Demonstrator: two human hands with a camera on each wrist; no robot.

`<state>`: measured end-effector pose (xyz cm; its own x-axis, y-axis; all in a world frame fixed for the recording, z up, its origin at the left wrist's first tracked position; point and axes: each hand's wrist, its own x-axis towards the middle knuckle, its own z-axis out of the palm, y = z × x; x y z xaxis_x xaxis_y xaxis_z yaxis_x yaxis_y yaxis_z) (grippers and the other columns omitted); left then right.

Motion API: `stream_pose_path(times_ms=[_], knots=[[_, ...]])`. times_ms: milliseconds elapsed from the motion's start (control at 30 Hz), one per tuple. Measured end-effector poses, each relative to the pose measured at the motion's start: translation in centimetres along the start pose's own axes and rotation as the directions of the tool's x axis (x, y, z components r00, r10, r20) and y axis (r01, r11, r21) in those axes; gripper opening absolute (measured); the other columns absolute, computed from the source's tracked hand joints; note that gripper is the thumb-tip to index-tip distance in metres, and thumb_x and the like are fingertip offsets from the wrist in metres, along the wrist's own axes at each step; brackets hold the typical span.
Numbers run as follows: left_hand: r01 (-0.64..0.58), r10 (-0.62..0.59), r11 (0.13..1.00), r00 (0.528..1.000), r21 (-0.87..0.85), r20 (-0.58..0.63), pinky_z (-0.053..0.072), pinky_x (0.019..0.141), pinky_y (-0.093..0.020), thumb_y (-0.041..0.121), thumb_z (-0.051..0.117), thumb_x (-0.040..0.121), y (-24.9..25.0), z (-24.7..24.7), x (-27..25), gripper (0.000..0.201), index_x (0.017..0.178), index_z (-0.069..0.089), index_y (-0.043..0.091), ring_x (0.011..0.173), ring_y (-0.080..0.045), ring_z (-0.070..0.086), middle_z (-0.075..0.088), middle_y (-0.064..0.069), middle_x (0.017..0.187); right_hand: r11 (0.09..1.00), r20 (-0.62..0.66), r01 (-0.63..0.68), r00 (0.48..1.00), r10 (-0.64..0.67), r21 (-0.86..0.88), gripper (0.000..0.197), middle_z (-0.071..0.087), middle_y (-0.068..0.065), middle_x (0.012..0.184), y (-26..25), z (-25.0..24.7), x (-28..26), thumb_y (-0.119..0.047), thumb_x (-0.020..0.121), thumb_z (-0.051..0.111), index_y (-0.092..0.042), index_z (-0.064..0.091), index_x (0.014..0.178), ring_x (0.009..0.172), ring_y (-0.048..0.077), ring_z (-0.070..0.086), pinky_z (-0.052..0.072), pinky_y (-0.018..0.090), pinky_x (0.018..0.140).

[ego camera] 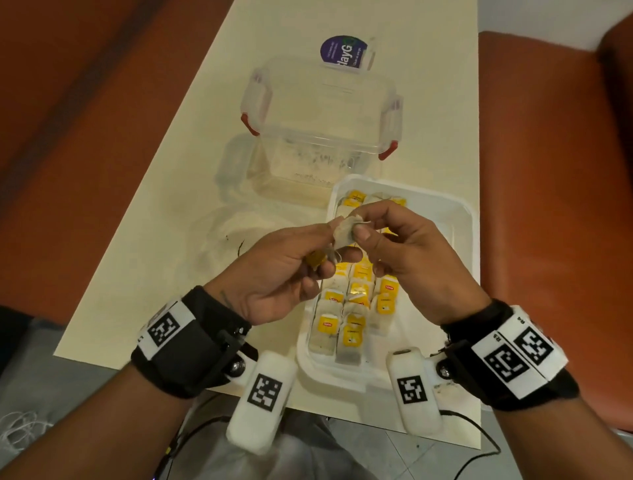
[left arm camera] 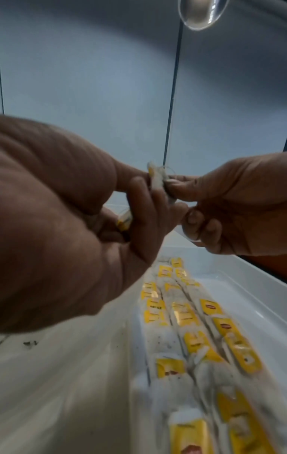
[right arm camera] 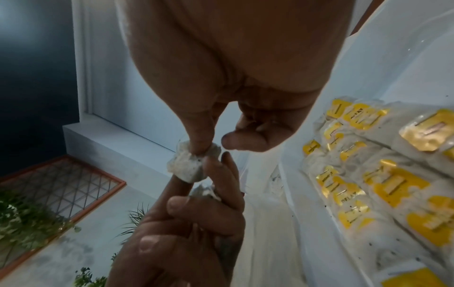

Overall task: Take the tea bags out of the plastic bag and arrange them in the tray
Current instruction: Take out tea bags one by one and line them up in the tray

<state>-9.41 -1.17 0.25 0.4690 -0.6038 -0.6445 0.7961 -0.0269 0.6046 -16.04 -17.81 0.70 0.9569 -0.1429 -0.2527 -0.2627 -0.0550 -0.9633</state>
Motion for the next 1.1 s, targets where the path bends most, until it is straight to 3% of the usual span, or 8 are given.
stream_pose_path(times_ms=[167,267,433,533,667,833,967,1100], knots=[[-0.124,0.121,0.991,0.992,-0.053,-0.042,0.037,0.038,-0.011,0.019,0.072,0.078,-0.2,0.3,0.0,0.024,0.102,0.072,0.021,0.054,-0.001,0.053,0.067,0.004,0.08,0.997,-0.051,-0.05,0.997,0.053,0.054,0.022,0.058,-0.002,0.089,-0.6,-0.1,-0.3,-0.033,0.091,0.067,-0.022,0.068,0.109,0.063,0.014,0.055,0.047,0.027,0.055],[-0.213,0.219,0.975,0.964,0.058,-0.15,0.037,0.041,-0.015,0.015,0.073,0.083,-0.6,0.8,0.1,0.016,0.093,0.065,0.025,0.056,-0.003,0.055,0.063,0.004,0.073,0.982,-0.039,-0.169,0.984,0.173,0.083,0.037,0.065,-0.002,0.083,-1.0,0.1,-0.5,-0.049,0.079,0.066,-0.016,0.066,0.096,0.061,0.013,0.061,0.05,0.027,0.054],[-0.251,0.25,0.968,0.948,0.02,-0.194,0.037,0.041,-0.014,0.01,0.067,0.09,-0.8,1.3,0.1,0.018,0.081,0.059,0.024,0.053,-0.002,0.054,0.058,0.008,0.061,0.983,-0.003,-0.172,0.985,0.173,0.064,0.009,0.068,0.006,0.081,-1.4,0.1,-0.5,-0.012,0.094,0.059,-0.012,0.068,0.09,0.063,0.014,0.065,0.052,0.026,0.055],[-0.301,0.302,0.953,0.917,0.047,-0.259,0.039,0.044,-0.016,0.013,0.07,0.088,-0.9,1.5,0.1,0.018,0.079,0.059,0.025,0.055,-0.002,0.055,0.063,0.009,0.065,0.981,0.011,-0.17,0.985,0.17,0.097,0.015,0.068,0.006,0.086,-1.9,0.0,-0.5,-0.019,0.086,0.058,-0.013,0.066,0.098,0.067,0.017,0.066,0.055,0.031,0.057],[-0.347,0.382,0.923,0.874,0.167,-0.299,0.043,0.048,-0.019,0.024,0.074,0.084,-1.5,1.8,0.2,0.015,0.082,0.059,0.024,0.06,-0.003,0.058,0.065,0.006,0.073,0.991,-0.061,-0.105,0.993,0.1,-0.079,0.041,0.061,0.004,0.088,-1.7,1.1,-0.6,-0.04,0.081,0.079,-0.015,0.058,0.105,0.069,0.016,0.069,0.06,0.036,0.061],[-0.276,0.277,0.96,0.92,0.045,-0.276,0.045,0.047,-0.018,0.02,0.069,0.09,-1.5,1.4,0.1,0.008,0.088,0.062,0.022,0.059,-0.004,0.058,0.069,0.003,0.079,0.994,-0.145,-0.106,0.984,0.105,0.0,0.01,0.067,0.008,0.081,-1.3,0.2,-0.1,-0.014,0.09,0.071,-0.011,0.064,0.097,0.066,0.013,0.069,0.054,0.027,0.058],[-0.192,0.167,0.975,0.965,-0.112,-0.202,0.052,0.052,-0.022,0.033,0.06,0.096,-0.9,0.3,-0.3,0.02,0.103,0.065,0.015,0.066,-0.009,0.065,0.075,-0.005,0.095,0.989,-0.162,-0.076,0.985,0.055,-0.128,0.004,0.068,0.01,0.083,-1.5,-1.6,-0.2,-0.015,0.09,0.071,-0.016,0.072,0.094,0.065,0.011,0.067,0.053,0.03,0.059],[-0.213,0.235,0.96,0.965,0.18,-0.113,0.048,0.054,-0.022,0.047,0.065,0.082,-0.7,0.0,-1.0,0.04,0.114,0.068,0.024,0.072,-0.009,0.064,0.076,0.002,0.104,0.98,-0.077,-0.075,0.995,0.062,-0.183,0.004,0.071,0.009,0.079,-2.1,-2.3,-0.6,-0.016,0.089,0.072,-0.018,0.074,0.092,0.065,0.01,0.065,0.054,0.031,0.064]])
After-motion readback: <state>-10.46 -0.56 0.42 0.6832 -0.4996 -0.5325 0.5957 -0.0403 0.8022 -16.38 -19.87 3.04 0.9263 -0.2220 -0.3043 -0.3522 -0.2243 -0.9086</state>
